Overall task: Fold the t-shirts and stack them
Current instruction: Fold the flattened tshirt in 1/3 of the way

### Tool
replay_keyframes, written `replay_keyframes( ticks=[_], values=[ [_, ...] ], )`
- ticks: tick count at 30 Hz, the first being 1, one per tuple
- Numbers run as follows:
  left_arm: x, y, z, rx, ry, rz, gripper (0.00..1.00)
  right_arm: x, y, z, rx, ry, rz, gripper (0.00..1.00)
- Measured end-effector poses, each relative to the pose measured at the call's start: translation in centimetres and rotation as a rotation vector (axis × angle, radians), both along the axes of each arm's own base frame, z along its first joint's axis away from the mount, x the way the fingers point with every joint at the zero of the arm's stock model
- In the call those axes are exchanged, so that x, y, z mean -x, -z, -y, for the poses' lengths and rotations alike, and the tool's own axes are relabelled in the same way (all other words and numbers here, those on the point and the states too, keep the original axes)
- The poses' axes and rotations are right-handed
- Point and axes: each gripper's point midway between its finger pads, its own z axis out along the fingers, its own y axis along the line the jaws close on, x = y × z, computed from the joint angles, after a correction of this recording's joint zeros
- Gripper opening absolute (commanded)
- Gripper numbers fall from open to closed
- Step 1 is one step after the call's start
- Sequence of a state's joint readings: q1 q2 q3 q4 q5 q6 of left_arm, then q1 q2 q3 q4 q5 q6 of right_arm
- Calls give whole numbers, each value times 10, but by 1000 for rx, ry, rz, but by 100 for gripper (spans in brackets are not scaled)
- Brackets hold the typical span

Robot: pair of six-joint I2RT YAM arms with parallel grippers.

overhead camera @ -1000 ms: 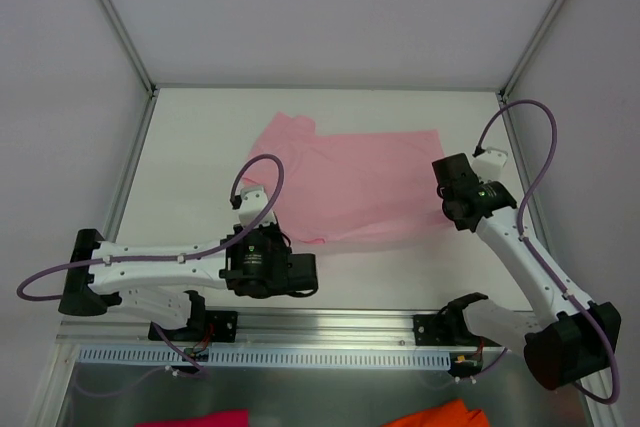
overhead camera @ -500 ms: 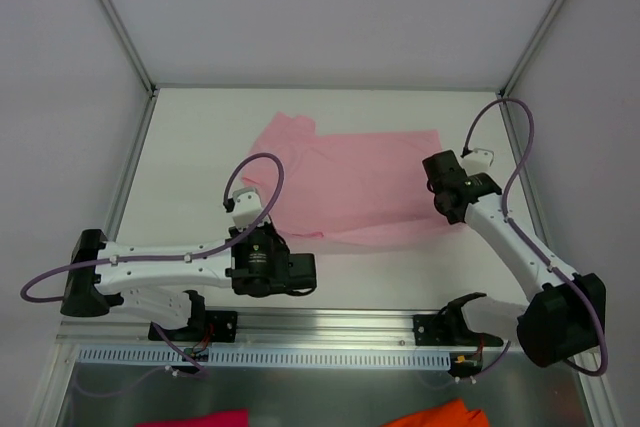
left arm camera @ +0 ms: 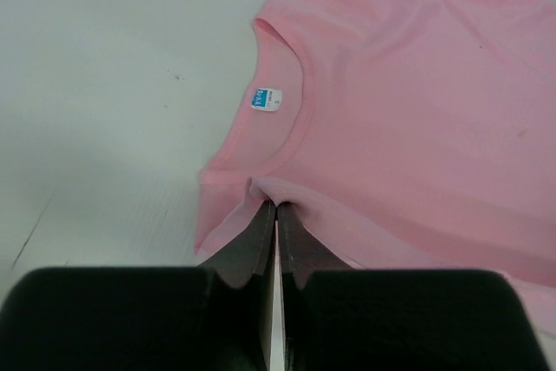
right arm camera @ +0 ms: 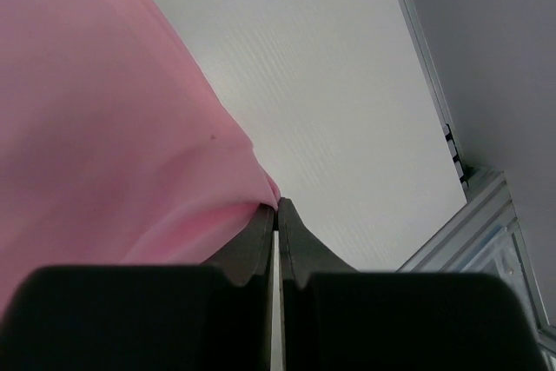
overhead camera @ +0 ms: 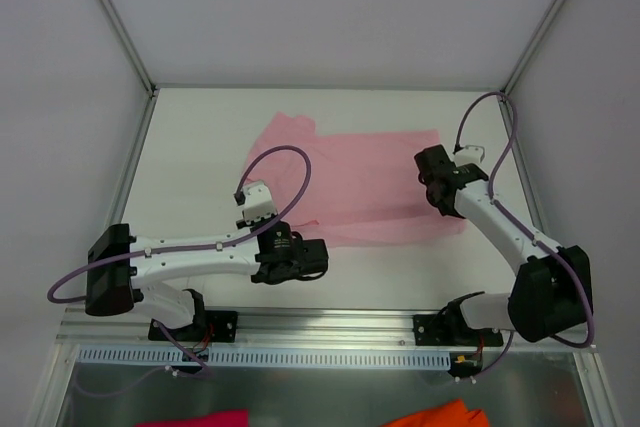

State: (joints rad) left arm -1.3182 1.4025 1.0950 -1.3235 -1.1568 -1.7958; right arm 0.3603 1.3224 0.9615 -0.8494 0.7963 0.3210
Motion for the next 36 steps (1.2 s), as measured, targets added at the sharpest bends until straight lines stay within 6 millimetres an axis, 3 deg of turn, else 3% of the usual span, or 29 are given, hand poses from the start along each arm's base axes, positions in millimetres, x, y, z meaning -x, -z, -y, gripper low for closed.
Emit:
replay_keyframes(
  ticks=[8,14,18,27,36],
  values=[
    [-5,2,-13,-83,-5,-29,0,-28,-7,-6,30,7,4,1],
    [-5,3,-17,-116,0,-42,0,-51,4,-13,57,4,-41,1],
    [-5,4,-16,-129,10,-47,0,-54,15,-14,70,0,-74,1],
    [-12,18,7,-135,82,-70,0,-61,16,-16,77,-3,-78,1],
    [-36,50,35,-137,119,-127,0,-66,15,-13,82,2,-82,1]
  ],
)
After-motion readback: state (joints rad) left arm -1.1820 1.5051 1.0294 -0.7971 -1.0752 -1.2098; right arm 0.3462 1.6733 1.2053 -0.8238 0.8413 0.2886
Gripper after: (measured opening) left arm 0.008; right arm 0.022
